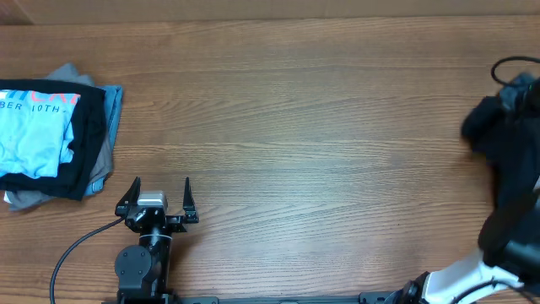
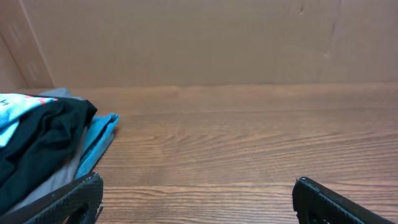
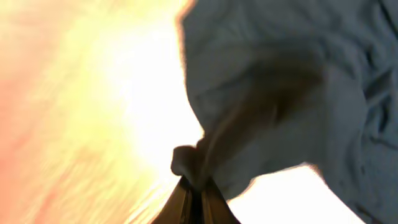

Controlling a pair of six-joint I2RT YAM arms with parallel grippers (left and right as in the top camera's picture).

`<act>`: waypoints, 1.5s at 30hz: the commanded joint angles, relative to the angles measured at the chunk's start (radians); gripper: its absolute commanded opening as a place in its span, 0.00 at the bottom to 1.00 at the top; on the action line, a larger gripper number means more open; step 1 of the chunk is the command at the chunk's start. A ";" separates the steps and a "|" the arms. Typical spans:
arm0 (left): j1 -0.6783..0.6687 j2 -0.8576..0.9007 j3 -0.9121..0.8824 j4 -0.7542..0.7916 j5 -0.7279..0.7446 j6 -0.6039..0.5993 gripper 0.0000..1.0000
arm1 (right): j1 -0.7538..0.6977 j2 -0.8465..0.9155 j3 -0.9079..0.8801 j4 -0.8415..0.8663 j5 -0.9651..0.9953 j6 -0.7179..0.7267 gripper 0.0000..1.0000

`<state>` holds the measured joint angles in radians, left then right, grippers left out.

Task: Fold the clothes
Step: 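Grasp the black t-shirt with the right gripper, then drag the black t-shirt leftward to the table center and release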

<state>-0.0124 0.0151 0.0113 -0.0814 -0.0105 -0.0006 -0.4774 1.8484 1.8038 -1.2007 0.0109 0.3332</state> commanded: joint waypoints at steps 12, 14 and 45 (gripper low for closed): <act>0.006 -0.011 -0.005 0.003 0.010 -0.010 1.00 | 0.394 -0.082 0.035 -0.031 -0.151 0.006 0.04; 0.006 -0.011 -0.005 0.003 0.010 -0.010 1.00 | 0.468 -0.076 0.034 -0.003 -0.151 0.033 0.04; 0.006 -0.011 -0.005 0.003 0.010 -0.010 1.00 | 1.404 0.191 -0.012 0.549 -0.197 0.113 0.04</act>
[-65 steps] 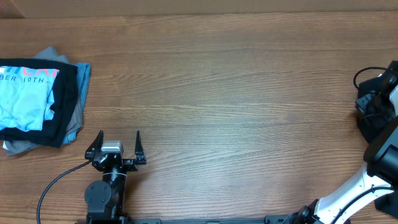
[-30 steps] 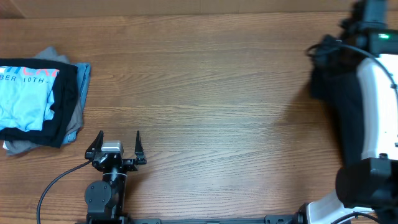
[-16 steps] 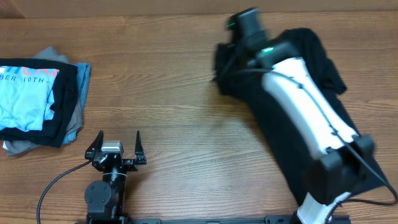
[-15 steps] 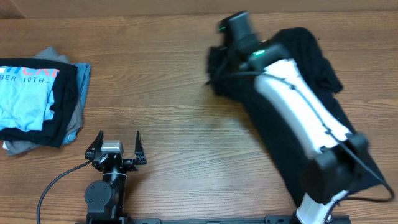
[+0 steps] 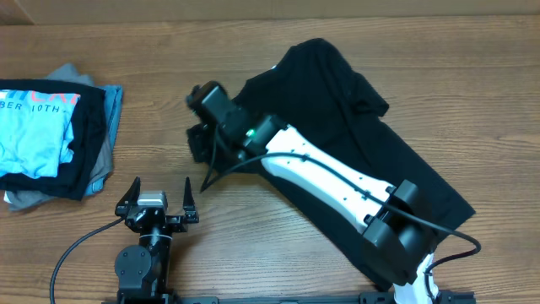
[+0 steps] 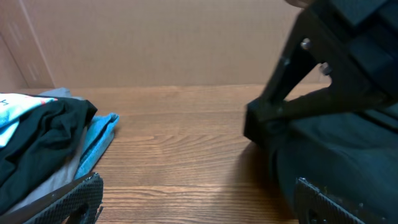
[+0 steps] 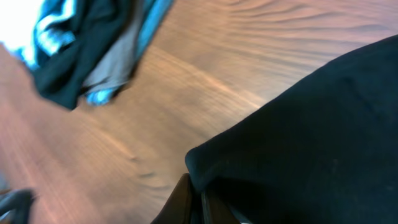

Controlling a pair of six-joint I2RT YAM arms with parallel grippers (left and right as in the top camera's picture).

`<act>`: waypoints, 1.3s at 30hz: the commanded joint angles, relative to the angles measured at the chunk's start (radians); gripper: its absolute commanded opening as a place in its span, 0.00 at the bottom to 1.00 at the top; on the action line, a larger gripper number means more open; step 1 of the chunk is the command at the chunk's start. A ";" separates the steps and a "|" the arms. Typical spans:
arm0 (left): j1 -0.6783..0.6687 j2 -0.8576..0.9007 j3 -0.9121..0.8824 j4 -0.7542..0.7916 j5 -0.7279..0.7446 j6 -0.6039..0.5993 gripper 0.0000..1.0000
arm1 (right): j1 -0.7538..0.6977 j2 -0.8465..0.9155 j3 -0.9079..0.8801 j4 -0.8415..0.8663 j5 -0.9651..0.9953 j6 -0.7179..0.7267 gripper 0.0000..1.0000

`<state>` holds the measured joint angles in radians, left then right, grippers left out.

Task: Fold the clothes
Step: 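Drag the black t-shirt leftward to the table center and release, then grasp the t-shirt's upper right corner with the right gripper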

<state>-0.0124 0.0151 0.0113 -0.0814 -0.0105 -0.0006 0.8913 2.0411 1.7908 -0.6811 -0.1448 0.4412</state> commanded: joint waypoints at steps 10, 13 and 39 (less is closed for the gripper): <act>0.006 -0.011 -0.005 0.003 0.010 -0.010 1.00 | 0.070 -0.002 0.002 0.040 -0.048 0.005 0.70; 0.006 -0.011 -0.005 0.003 0.010 -0.010 1.00 | 0.065 -0.005 0.004 0.041 -0.060 0.000 0.87; 0.006 -0.011 -0.005 0.003 0.010 -0.010 1.00 | -0.697 -0.283 0.003 -0.706 0.115 0.000 1.00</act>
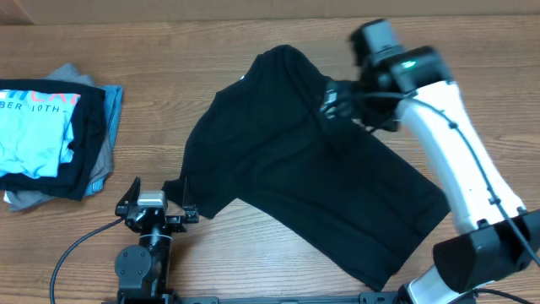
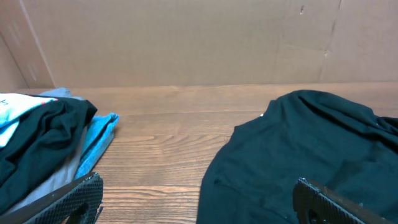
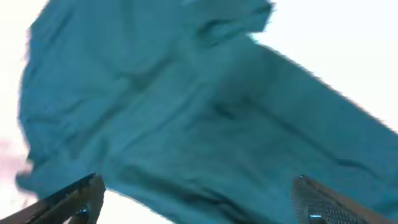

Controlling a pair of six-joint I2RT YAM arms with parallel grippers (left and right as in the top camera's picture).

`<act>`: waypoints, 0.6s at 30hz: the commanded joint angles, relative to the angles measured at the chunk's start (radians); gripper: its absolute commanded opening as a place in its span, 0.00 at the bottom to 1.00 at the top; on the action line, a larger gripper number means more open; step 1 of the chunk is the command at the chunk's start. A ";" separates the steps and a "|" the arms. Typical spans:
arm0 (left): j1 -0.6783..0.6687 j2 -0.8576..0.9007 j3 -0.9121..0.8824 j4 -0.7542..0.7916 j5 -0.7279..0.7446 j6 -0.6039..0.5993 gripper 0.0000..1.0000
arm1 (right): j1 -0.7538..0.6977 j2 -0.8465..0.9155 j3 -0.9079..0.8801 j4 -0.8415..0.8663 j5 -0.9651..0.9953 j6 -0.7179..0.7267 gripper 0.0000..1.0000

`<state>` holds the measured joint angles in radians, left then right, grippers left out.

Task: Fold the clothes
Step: 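Grasp the t-shirt's upper right corner with the right gripper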

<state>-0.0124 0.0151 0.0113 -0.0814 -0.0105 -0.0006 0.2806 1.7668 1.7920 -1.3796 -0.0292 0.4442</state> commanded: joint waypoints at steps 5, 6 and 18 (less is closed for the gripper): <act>0.006 -0.011 -0.005 0.003 0.010 -0.010 1.00 | -0.179 -0.003 0.002 -0.002 -0.002 -0.002 0.98; 0.006 -0.011 -0.005 0.003 0.010 -0.010 1.00 | -0.190 -0.001 0.002 0.009 -0.002 -0.001 0.96; 0.006 -0.011 -0.005 0.003 0.010 -0.010 1.00 | -0.196 0.099 -0.001 0.161 -0.141 0.114 0.54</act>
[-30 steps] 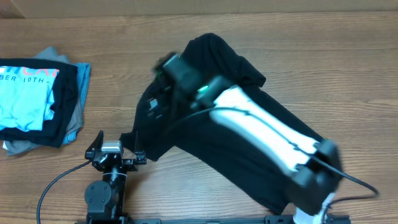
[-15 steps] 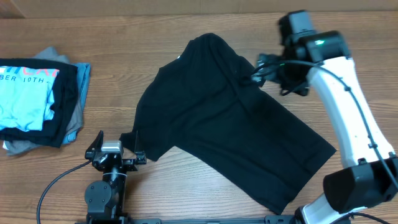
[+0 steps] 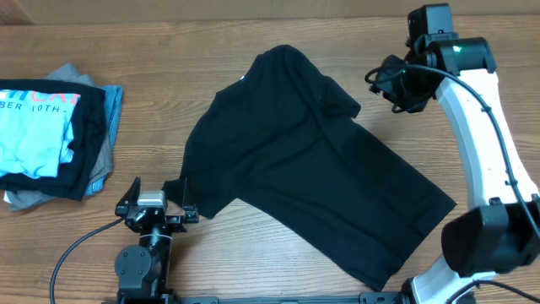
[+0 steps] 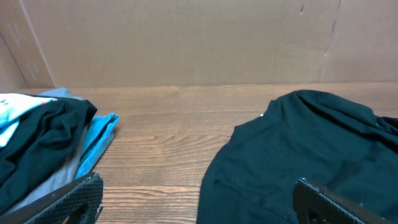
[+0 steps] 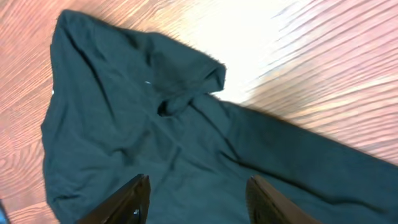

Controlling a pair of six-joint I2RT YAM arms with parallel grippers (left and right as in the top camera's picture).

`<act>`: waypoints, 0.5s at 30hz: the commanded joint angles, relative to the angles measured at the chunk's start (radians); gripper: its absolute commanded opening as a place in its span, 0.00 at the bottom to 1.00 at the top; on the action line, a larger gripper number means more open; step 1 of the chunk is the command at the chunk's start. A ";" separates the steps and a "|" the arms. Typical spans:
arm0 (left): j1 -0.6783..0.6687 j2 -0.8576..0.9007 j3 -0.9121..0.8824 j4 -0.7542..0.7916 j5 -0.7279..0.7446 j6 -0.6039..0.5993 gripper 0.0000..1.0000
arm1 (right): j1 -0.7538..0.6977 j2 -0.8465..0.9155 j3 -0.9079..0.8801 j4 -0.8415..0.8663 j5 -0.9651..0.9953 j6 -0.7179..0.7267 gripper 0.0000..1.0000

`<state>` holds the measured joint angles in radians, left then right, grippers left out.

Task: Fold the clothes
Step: 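Grasp the t-shirt's upper right corner with the right gripper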

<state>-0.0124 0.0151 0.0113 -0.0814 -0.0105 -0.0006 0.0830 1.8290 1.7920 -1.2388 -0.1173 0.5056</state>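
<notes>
A black T-shirt (image 3: 304, 160) lies spread and rumpled across the middle of the table, one sleeve folded near its upper right (image 5: 186, 84). Its near edge shows in the left wrist view (image 4: 298, 149). My right gripper (image 5: 198, 190) hangs open above the shirt, at the far right of the table (image 3: 403, 84). My left gripper (image 3: 160, 196) rests open at the front edge, its right finger (image 4: 336, 202) over the shirt's corner, nothing held.
A stack of folded clothes (image 3: 51, 135), light blue printed shirt on top with black, grey and blue below, sits at the far left. A cardboard wall (image 4: 186, 43) bounds the back of the wooden table (image 3: 152, 76).
My right gripper has moved from over the shirt's upper middle to the far right and higher up. The shirt lies the same, and the left arm has not moved.
The shirt was first bunched at the far right edge with my right gripper shut on it. Then the right gripper held it stretched across the table toward the left. Later the gripper was open above the spread shirt, and now it hangs further right.
</notes>
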 commanded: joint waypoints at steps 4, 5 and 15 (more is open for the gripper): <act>0.006 -0.011 -0.005 0.003 0.010 -0.010 1.00 | 0.002 0.103 -0.005 0.072 -0.104 0.072 0.54; 0.006 -0.011 -0.005 0.003 0.010 -0.010 1.00 | 0.002 0.120 -0.005 0.081 -0.127 0.072 0.54; 0.006 -0.011 -0.005 0.003 0.010 -0.010 1.00 | 0.034 0.277 -0.005 0.159 -0.259 0.075 0.54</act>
<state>-0.0124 0.0151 0.0113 -0.0814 -0.0105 -0.0006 0.0956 2.0720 1.7912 -1.0908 -0.3244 0.5732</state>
